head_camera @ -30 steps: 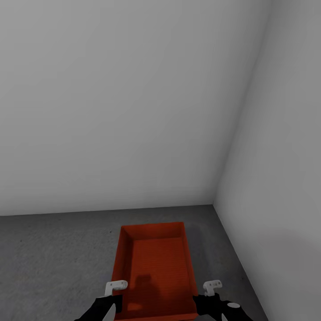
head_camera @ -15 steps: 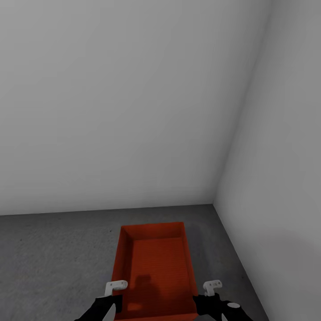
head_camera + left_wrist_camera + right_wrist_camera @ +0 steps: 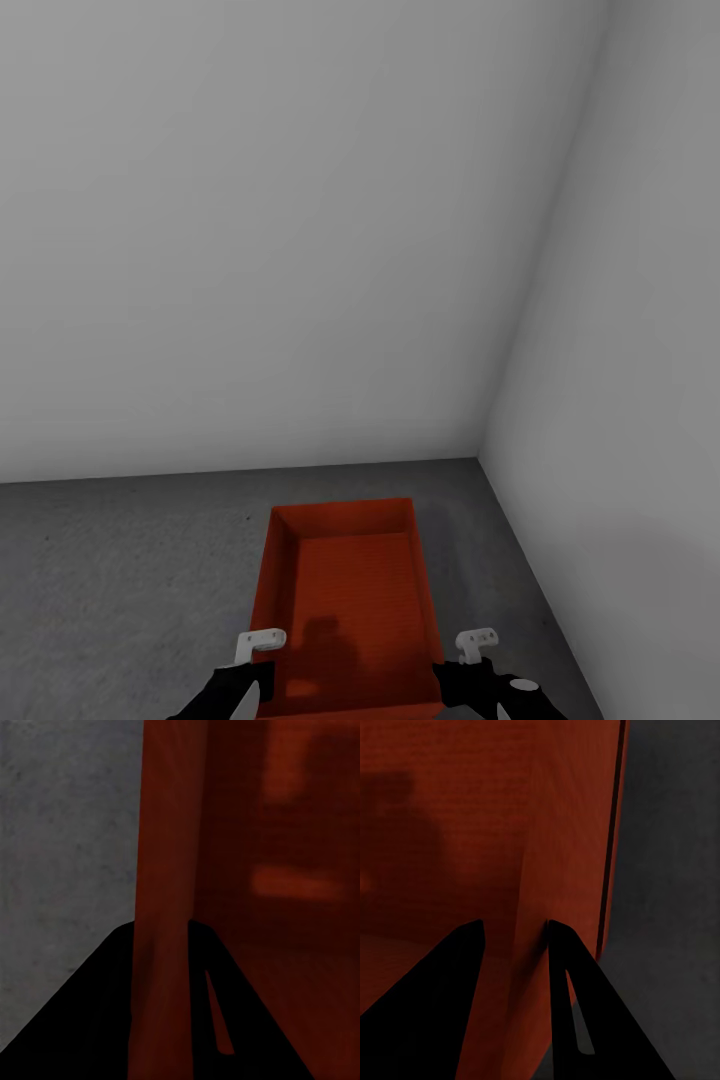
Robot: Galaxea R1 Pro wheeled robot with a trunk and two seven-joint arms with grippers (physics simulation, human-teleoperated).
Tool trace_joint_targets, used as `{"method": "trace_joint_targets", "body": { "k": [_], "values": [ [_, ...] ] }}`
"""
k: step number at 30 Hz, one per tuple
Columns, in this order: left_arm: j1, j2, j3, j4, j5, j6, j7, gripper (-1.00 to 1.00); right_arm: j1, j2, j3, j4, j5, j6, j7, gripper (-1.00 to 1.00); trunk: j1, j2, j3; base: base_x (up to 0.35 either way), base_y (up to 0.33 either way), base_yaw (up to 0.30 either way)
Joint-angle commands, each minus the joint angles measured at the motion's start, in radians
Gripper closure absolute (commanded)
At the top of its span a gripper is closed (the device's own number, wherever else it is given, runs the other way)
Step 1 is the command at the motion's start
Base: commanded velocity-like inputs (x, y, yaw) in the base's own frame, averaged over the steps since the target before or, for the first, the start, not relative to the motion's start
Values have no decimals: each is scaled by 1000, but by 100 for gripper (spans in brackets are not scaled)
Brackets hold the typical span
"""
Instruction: Move the two storage containers from the living room to the garage. In the garage, place one container on the floor and stack the other container on top of it (either order is fine).
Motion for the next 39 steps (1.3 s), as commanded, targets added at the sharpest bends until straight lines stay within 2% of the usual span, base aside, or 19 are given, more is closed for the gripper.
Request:
{"method": "trace_joint_targets", "body": {
  "k": [1,10,21,24,39],
  "values": [
    [-1,-16,-11,-5,15,-48,-6,100,1,1,10,1,0,7,8,100,0,0,-1,0,0,0],
    [-1,-18,-11,-5,15,-48,-6,100,1,1,10,1,0,8,8,100,31,-56,-26,0,0,0],
    [-1,-17,-11,-5,15,-47,-6,100,1,0,10,1,0,7,7,100,31,-56,-26,0,0,0],
    [-1,-18,-11,-5,15,-48,-6,100,1,0,10,1,0,7,8,100,42,-77,-35,0,0,0],
    [-1,-16,-9,-5,16,-48,-6,100,1,0,10,1,0,8,8,100,42,-77,-35,0,0,0]
  ]
}}
